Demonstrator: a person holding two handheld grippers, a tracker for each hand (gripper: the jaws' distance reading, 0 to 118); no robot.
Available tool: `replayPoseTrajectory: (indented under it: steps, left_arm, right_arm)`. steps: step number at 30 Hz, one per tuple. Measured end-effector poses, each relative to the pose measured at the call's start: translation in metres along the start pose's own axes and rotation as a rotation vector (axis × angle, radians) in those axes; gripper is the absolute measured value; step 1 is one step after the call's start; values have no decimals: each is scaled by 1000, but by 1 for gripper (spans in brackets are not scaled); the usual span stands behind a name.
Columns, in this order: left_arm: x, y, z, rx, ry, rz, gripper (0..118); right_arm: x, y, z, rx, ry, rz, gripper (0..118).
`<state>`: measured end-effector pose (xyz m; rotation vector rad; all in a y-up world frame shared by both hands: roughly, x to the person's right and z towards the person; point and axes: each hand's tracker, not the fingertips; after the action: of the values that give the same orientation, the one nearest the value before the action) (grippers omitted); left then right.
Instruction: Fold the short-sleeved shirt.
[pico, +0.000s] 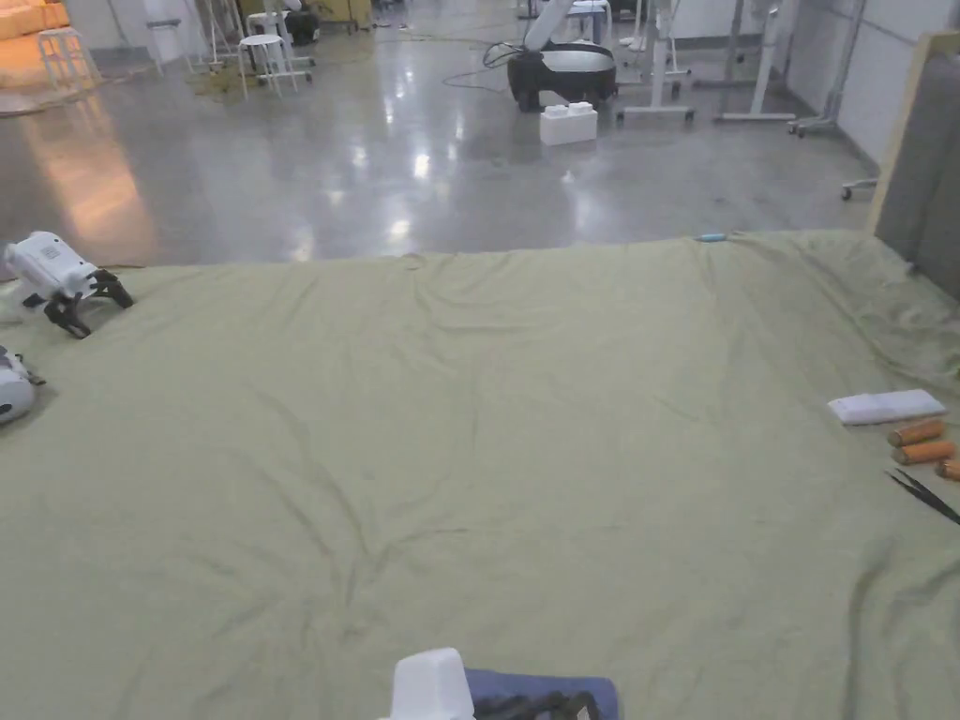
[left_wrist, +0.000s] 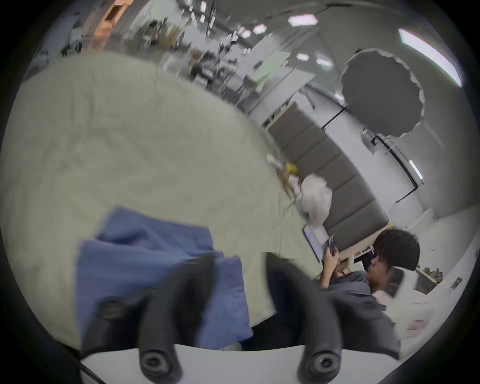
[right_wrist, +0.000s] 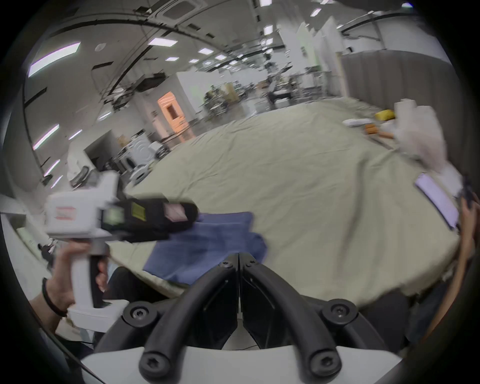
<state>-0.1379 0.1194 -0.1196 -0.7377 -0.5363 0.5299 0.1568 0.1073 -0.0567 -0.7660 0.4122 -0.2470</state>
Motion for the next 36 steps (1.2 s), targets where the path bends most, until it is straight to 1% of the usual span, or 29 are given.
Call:
replayPoseTrajectory:
  steps: [1,2,3,4,5,6,7,8,9,11,13,15,17,18,20,21,22,23,24,25,26,27,29,30,31,32,35,36]
  left_arm:
    - [-4,6,17,13,35,-19,92]
    - [-14,9,33,12,82,-26,104]
    - [-27,10,47,26,124,-22,107]
    - [-39,9,57,41,151,-8,107]
    - [-53,8,64,39,163,33,107]
    - [-68,6,68,28,170,86,107]
    - [-81,4,70,15,168,145,107]
    - [-93,-1,69,7,138,209,107]
    - [-106,-4,66,-12,114,248,107]
    - [-122,-10,50,-65,72,309,108]
    - [-133,-16,27,-106,-1,383,107]
    - [-138,-20,5,-144,-71,424,103]
    - [-131,-22,-12,-168,-96,431,73]
    - [-129,-23,-19,-167,-97,425,67]
    - [-124,-20,-29,-215,38,367,65]
    - [-126,-20,-28,-216,32,357,59]
    - [-127,-18,-24,-207,27,363,47]
    - [-128,-15,-18,-191,34,377,39]
    - [-129,-12,-11,-180,22,390,35]
    - [-129,-9,1,-139,7,397,32]
    - [-131,0,14,-139,-9,381,31]
    - [-135,11,36,-87,6,346,31]
    - [-157,35,86,-41,61,304,31]
    - [-176,48,116,-7,118,322,31]
    - [-194,59,141,6,167,315,31]
    - [-215,71,170,33,248,293,31]
    - [-288,106,237,51,452,298,31]
    - [-313,115,249,-2,493,377,31]
  right_arm:
    - [-4,4,-16,-28,28,16,0]
    - [-6,9,-35,-70,49,35,0]
    - [-7,14,-55,-107,41,58,0]
    - [-7,17,-71,-133,22,69,0]
    - [-2,19,-89,-187,-26,55,0]
    - [6,19,-108,-273,-102,44,0]
    - [12,18,-119,-307,-105,33,0]
    - [19,15,-127,-300,-94,30,0]
    - [25,15,-126,-269,-69,21,0]
    - [30,16,-124,-273,-49,-21,0]
    - [29,15,-122,-272,-51,-20,0]
    - [24,14,-121,-267,-62,-10,0]
    - [24,15,-121,-265,-70,-8,0]
    - [24,15,-121,-265,-71,-9,0]
    - [23,14,-120,-265,-76,-13,0]
    - [23,15,-118,-264,-75,-14,0]
    - [21,16,-115,-262,-71,-7,0]
    - [18,17,-109,-249,-56,3,0]
    - [16,19,-102,-227,-31,-7,0]
    - [14,21,-96,-201,3,-30,0]
    - [12,22,-89,-175,32,-63,0]
    - [10,24,-83,-157,40,-85,0]
    - [7,25,-77,-153,34,-68,0]
    - [5,25,-75,-143,32,-58,0]
    - [4,26,-75,-142,30,-55,0]
    - [4,26,-76,-145,33,-57,0]
    - [5,23,-80,-155,44,-83,0]
    - [5,22,-82,-161,35,-86,0]
